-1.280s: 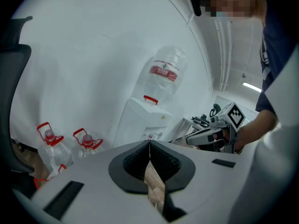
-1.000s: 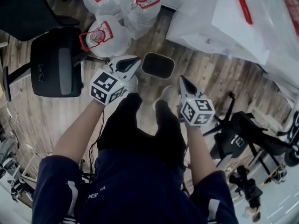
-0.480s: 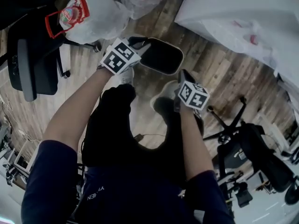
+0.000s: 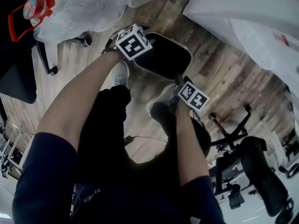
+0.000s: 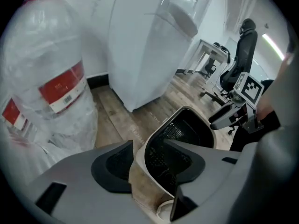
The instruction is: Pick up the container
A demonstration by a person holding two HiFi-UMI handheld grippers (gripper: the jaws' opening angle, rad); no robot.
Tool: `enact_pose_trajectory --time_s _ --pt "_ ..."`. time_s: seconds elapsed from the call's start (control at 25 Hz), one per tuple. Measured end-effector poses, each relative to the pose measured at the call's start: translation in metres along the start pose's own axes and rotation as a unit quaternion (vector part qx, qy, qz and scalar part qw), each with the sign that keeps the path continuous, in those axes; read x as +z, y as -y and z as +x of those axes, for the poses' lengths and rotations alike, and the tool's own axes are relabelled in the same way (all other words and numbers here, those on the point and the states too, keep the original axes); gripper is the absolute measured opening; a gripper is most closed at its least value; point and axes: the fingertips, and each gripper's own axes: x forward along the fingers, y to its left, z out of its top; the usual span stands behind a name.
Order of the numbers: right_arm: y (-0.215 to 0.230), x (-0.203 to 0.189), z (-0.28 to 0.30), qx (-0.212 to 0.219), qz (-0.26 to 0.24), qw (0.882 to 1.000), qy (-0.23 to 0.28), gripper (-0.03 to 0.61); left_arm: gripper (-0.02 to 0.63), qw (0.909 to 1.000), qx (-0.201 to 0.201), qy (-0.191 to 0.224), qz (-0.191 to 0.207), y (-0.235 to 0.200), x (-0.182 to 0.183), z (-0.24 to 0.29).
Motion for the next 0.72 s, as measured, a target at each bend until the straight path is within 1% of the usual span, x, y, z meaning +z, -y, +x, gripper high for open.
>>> enact_pose_trajectory --time_s 0.08,0.16,0.36,0.44,0.48,0.52,0.6,0.72 --pt "0.007 0.0 0.014 -0.014 0.021 1.0 -0.001 0.233 0.215 0.9999 -0.005 0.007 -0.011 -0.006 0.004 0.015" --pt "0.012 -0.001 0.025 -0.027 0.035 0.999 -0.005 0.236 0.215 0.9997 -0.011 -0.001 -0.022 -0.007 -0.001 0.026" --pt "0.019 -0.011 0.044 -0.062 0.004 0.997 -0.035 0.236 0.208 0.999 -0.013 -0.03 -0.03 -0.011 -0.019 0.043" --pt "0.021 -0.014 0.05 -0.068 0.013 0.997 -0.041 0.235 0.182 0.9985 -0.014 -0.044 -0.03 -0.013 -0.025 0.047" --pt "0.022 -0.016 0.053 -0.07 0.018 0.996 -0.045 0.219 0.172 0.9984 -0.016 -0.045 -0.03 -0.013 -0.025 0.048" --pt "0.023 -0.017 0.055 -0.072 0.022 0.996 -0.047 0.177 0.156 0.9982 -0.019 -0.046 -0.032 -0.012 -0.025 0.049" --pt "0.023 -0.017 0.058 -0.073 0.021 0.996 -0.046 0.076 0.097 0.9972 -0.025 -0.061 -0.036 -0.008 -0.029 0.049" --pt "0.022 -0.014 0.058 -0.075 0.03 0.996 -0.033 0.061 0.086 0.9967 -0.014 -0.077 -0.022 -0.006 -0.032 0.048"
